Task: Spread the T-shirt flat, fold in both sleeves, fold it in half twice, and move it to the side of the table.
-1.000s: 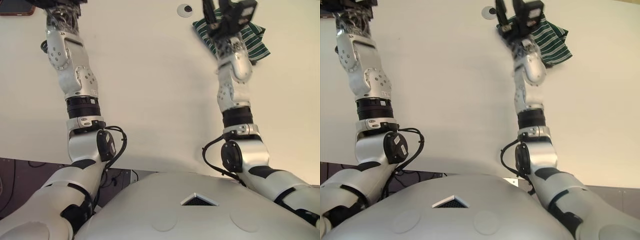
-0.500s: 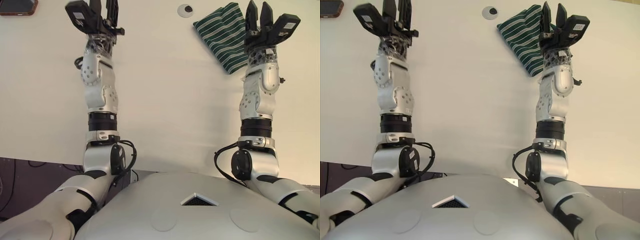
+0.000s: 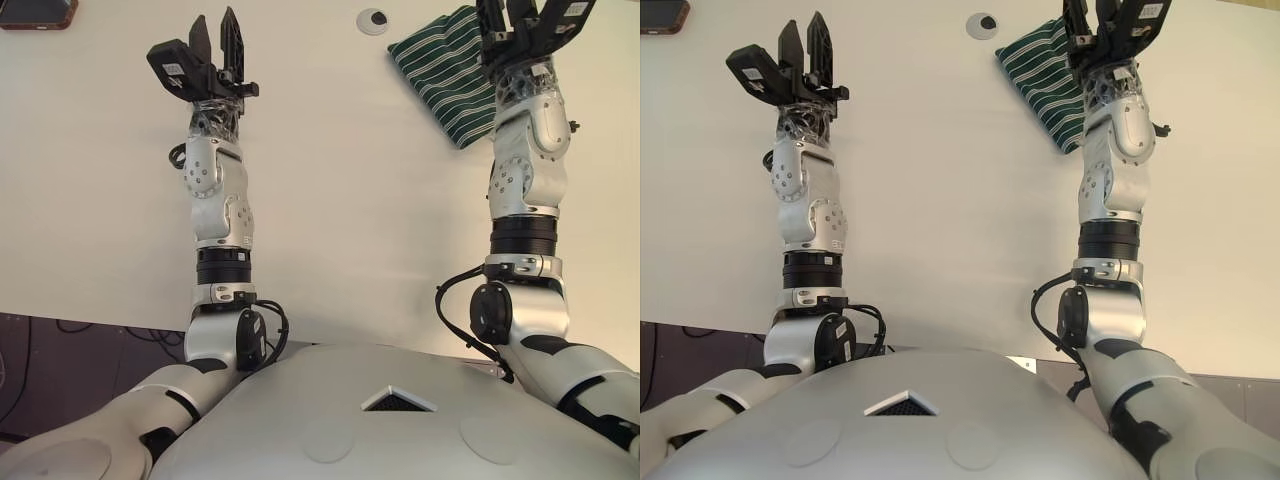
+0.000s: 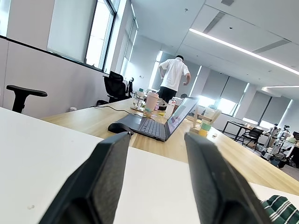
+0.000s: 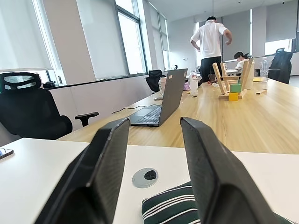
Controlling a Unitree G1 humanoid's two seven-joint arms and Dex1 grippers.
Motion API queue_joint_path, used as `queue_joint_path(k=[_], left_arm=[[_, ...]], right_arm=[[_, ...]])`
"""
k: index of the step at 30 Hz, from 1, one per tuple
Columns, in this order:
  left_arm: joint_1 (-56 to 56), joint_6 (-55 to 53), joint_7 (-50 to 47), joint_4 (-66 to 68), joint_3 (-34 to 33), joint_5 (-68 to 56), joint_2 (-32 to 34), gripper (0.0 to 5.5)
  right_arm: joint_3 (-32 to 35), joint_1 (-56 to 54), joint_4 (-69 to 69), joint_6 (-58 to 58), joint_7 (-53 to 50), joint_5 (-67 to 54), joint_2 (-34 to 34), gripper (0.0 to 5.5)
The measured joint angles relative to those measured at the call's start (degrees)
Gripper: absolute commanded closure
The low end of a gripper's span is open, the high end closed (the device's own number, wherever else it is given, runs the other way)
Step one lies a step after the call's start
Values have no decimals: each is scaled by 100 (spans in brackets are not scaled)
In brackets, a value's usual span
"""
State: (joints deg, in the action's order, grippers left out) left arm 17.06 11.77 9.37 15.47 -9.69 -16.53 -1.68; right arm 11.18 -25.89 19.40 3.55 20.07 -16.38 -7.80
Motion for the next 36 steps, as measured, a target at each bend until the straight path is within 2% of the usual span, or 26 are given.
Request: queue_joint_path(k=[22,24,26,28,31,34,36], left_arm=[[7,26,20,21,32,38,-47,339],[172,222,116,355,24,233,213,339],[630,293,76,821,-397,176,744,339],[847,401,4,887,-635,107,979,339],[588,586,-244,570,-631,118,695,339],[-481,715,-495,132,-430,193,75,339],[-1115,673,-546,-75,-356,241,-124,339]], right_arm=[[-12,-1,-27,-107,98,4,-1,351],[-15,-3,-29,-125,99,4,0,351],[4,45,-131,-202,103,1,-39,351],[62,205,-317,-452,192,-65,-254,351],[117,485,-459,-936,477,-169,-694,351],[163,477,-450,-1195,689,-174,-1092,351],[133,451,-498,-1314,705,-172,-1101,351]])
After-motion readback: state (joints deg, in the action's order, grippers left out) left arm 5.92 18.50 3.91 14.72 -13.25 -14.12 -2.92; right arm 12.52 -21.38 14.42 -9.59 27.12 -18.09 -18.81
